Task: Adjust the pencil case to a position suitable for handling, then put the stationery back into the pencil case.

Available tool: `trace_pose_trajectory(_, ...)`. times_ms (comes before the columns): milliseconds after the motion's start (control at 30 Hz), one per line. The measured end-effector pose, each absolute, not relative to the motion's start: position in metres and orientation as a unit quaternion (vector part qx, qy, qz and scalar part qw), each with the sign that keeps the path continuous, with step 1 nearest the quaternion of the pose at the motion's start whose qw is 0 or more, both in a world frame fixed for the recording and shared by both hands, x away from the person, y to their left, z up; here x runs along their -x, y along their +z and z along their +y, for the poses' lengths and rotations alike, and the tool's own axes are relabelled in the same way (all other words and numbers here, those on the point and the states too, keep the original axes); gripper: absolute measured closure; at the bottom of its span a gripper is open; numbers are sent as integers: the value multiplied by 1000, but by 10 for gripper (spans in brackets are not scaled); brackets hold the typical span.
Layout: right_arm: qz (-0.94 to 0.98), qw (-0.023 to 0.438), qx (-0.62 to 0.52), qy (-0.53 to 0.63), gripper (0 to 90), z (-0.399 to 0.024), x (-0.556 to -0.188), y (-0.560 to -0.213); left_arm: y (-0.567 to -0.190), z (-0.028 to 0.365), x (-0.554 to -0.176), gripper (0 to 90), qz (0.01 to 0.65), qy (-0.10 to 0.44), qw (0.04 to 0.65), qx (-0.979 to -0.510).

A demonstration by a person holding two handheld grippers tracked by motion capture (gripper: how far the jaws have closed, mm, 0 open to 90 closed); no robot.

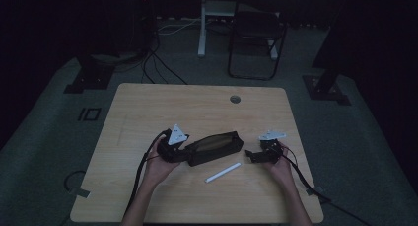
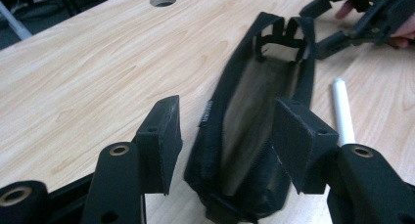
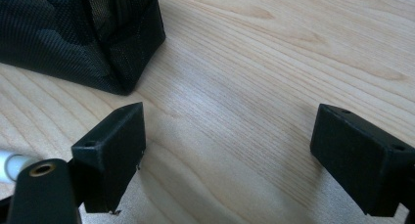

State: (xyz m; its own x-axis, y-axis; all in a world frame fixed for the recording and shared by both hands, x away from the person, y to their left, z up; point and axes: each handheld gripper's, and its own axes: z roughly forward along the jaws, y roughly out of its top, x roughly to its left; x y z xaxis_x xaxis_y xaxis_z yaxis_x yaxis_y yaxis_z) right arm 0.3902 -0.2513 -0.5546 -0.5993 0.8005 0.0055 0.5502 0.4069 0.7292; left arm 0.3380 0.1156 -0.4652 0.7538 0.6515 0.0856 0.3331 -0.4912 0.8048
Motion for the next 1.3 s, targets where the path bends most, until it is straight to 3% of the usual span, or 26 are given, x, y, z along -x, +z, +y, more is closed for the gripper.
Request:
trace_pose_trajectory(533, 820, 176, -412, 356, 132, -251, -390, -555, -472, 85, -309, 498, 246, 162, 427, -855)
trace_pose_trajectory(1300, 820, 176, -412, 357, 132, -251, -390, -555, -494, 38, -296, 508, 224, 129, 391, -883)
